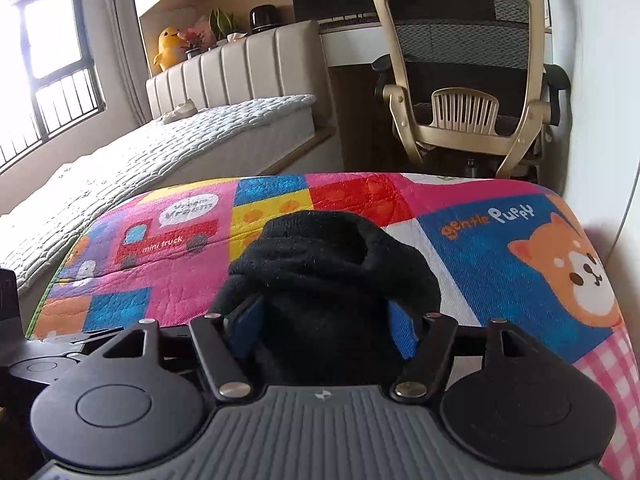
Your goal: Fold clothes
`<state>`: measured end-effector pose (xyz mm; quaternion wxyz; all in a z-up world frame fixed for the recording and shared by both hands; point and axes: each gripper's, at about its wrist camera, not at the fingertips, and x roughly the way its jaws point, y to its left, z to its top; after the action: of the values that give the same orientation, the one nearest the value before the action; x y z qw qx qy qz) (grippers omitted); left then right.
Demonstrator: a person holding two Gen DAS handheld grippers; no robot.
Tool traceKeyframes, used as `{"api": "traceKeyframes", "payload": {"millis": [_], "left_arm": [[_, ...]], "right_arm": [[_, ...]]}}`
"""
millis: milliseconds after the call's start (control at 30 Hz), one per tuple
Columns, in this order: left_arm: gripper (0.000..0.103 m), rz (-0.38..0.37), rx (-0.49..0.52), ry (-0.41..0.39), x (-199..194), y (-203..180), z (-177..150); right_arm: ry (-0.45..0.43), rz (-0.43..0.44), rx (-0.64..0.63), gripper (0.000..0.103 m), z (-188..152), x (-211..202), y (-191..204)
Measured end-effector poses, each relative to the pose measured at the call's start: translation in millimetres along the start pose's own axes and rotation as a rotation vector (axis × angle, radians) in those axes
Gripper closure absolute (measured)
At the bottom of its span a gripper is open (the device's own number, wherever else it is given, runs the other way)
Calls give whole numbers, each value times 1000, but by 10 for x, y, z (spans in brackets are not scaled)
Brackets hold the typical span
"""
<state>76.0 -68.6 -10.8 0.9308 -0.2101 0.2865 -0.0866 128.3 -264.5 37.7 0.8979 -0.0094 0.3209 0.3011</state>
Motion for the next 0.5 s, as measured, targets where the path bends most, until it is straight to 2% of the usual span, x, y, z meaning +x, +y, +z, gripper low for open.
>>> {"api": "traceKeyframes", "payload": {"millis": [133, 267, 333, 400, 500], "left_arm": [[0, -4, -8, 1, 0, 13, 1], [0, -10, -19, 4, 5, 30, 3], [0, -9, -16, 4, 4, 24, 0], [0, -6, -14, 3, 3, 20, -2], [0, 3, -20, 1, 0, 25, 2]], "right_arm": [[-16, -12, -10, 36, 39, -69, 42], [-140, -13, -69, 37, 220, -213, 174], [-123, -6, -61, 37, 305, -99, 166], [-18, 31, -6, 37, 329, 172, 76], [12, 20, -5, 33, 282, 423, 18]]}}
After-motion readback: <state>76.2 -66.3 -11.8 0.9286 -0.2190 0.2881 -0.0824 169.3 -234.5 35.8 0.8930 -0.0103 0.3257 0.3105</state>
